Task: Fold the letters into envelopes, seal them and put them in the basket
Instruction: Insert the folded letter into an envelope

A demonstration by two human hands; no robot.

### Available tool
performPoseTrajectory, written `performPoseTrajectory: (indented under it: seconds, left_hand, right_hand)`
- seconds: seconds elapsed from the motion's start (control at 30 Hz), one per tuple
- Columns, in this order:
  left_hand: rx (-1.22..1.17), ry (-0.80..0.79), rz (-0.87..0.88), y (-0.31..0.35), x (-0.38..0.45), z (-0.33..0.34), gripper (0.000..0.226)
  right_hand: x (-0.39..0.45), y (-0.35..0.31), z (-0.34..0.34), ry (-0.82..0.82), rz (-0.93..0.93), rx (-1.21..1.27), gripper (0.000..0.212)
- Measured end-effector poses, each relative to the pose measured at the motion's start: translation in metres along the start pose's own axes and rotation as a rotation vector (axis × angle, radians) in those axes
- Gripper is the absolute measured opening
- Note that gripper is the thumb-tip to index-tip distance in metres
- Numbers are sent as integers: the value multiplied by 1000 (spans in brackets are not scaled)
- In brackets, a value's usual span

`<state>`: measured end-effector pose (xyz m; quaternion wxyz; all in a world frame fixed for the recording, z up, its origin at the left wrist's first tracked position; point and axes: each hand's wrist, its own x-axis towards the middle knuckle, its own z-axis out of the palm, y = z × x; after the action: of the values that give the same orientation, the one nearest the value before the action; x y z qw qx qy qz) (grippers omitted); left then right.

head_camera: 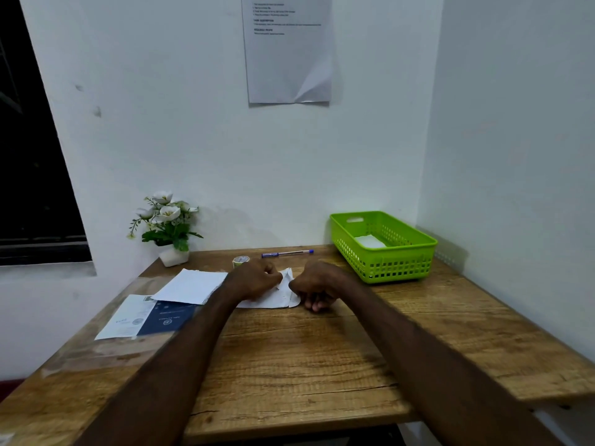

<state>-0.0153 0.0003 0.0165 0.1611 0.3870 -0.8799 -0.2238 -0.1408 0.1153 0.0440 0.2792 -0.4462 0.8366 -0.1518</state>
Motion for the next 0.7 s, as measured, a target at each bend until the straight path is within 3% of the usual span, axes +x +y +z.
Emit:
performPoseTrajectory:
  seconds: [0.2,0.43,0.7]
  left_hand:
    - [73,59,33,1,0,2,40]
    - [139,108,42,0,-3,7,22]
    - [125,113,190,4,-6,8,12]
  right_hand:
    - [1,-2,0,-23,5,-23,27]
    - [1,5,-8,-91,-19,64,28]
    - [11,14,-10,-14,-118,264,16]
